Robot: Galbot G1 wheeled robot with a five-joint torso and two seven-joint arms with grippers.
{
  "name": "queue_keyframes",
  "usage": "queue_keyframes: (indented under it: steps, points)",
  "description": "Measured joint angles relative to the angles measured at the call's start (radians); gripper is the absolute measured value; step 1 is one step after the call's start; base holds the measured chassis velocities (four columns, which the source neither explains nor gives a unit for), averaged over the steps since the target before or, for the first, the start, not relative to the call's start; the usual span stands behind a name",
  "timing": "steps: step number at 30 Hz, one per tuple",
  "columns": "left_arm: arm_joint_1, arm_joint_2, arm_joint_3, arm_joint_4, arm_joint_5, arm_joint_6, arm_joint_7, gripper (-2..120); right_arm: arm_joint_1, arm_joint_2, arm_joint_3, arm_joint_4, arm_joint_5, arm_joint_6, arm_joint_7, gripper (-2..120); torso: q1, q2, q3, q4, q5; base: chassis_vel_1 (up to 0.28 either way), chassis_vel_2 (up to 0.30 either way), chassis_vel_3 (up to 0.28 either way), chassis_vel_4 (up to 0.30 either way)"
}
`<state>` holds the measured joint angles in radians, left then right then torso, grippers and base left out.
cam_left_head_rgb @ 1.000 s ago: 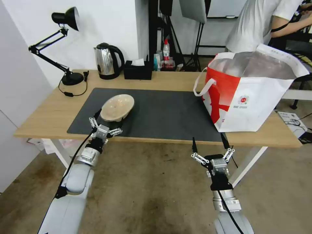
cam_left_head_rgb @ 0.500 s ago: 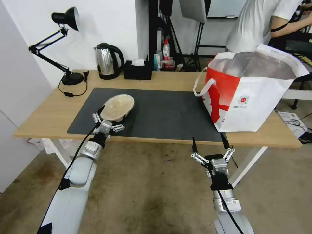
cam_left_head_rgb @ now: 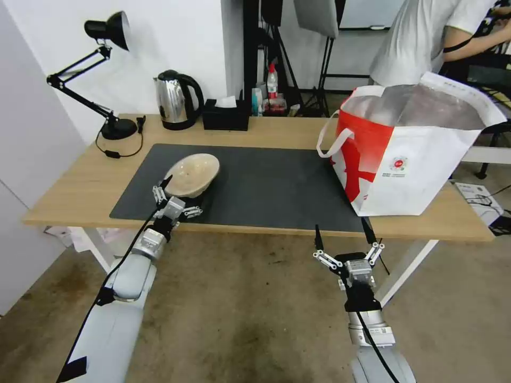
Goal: Pick up the trash from the table and place it into the takeout bag.
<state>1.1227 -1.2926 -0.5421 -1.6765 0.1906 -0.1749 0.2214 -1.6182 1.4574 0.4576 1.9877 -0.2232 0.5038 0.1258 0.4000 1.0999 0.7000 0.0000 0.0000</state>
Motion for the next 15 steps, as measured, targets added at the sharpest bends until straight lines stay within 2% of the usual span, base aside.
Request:
queue_keyframes:
  steps: [15]
  points:
    - [-0.026, 0.007, 0.011, 0.030, 0.002, 0.000, 0.000, 100, 0.000, 0.000, 0.000, 0.000, 0.000, 0.000, 0.000, 100, 0.000, 0.000, 0.000, 0.0000, 0.0001, 0.000, 0.000, 0.000, 0.000]
